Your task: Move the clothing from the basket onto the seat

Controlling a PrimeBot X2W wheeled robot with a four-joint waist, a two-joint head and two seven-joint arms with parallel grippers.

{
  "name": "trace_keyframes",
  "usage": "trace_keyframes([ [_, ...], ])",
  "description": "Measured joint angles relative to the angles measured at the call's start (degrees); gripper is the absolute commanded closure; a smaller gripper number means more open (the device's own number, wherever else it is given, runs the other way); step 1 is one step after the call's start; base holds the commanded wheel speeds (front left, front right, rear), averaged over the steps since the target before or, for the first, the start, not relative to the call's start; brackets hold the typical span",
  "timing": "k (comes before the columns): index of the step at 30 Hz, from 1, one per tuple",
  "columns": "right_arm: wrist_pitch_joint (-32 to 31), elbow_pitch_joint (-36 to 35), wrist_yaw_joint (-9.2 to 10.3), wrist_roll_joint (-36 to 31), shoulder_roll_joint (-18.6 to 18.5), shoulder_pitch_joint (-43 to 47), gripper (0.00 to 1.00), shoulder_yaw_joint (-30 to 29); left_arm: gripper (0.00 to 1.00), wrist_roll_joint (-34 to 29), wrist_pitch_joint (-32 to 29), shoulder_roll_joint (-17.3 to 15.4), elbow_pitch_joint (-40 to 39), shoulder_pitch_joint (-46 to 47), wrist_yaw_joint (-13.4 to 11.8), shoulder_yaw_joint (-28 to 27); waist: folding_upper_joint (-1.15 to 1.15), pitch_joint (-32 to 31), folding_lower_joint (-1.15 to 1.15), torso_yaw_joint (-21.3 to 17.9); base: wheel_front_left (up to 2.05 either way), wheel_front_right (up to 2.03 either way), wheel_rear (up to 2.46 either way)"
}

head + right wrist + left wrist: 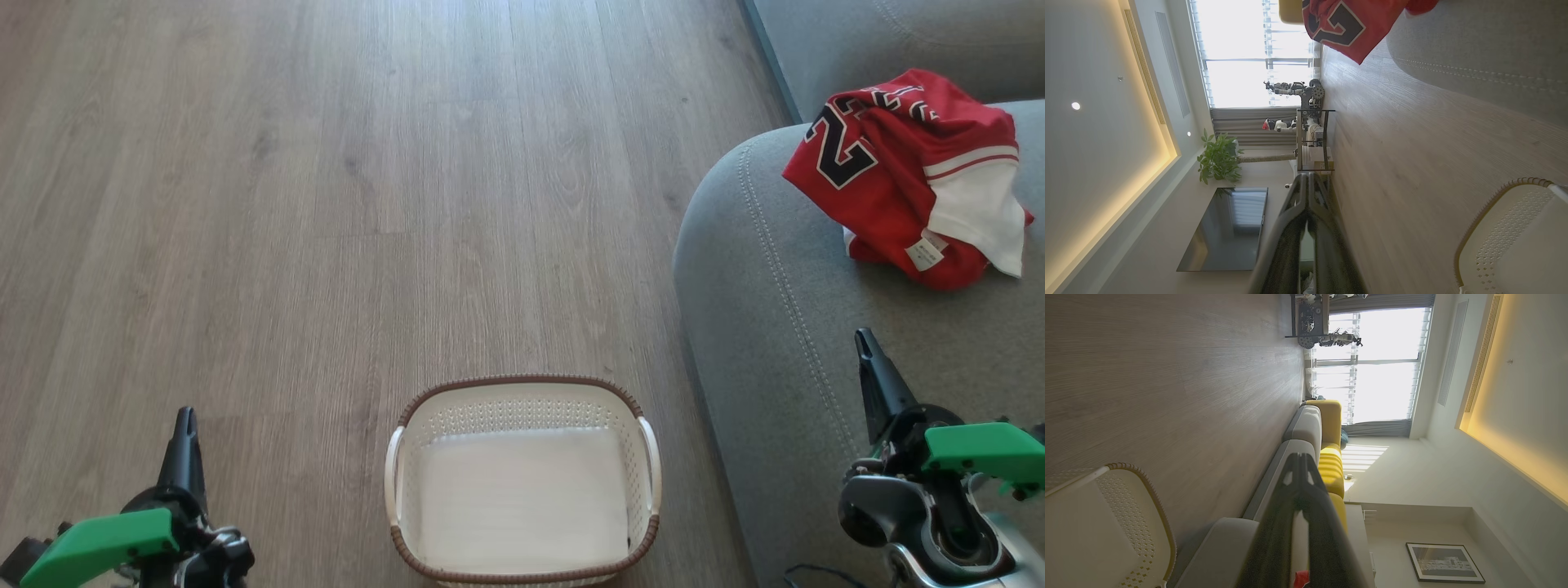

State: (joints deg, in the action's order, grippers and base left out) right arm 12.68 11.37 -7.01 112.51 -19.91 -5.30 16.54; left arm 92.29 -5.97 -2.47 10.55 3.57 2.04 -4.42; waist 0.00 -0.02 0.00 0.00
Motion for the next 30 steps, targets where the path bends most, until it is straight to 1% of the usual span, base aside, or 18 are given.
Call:
trace_keyframes([
  [30, 0.0, 0.0, 0.00, 0.4, -0.2, 0.0, 1.00, 0.3, 1.00, 0.0, 0.0, 0.0, 0.0, 0.0, 0.0, 0.0, 0.00, 0.0, 0.00, 0.0, 0.00, 0.00, 0.00],
])
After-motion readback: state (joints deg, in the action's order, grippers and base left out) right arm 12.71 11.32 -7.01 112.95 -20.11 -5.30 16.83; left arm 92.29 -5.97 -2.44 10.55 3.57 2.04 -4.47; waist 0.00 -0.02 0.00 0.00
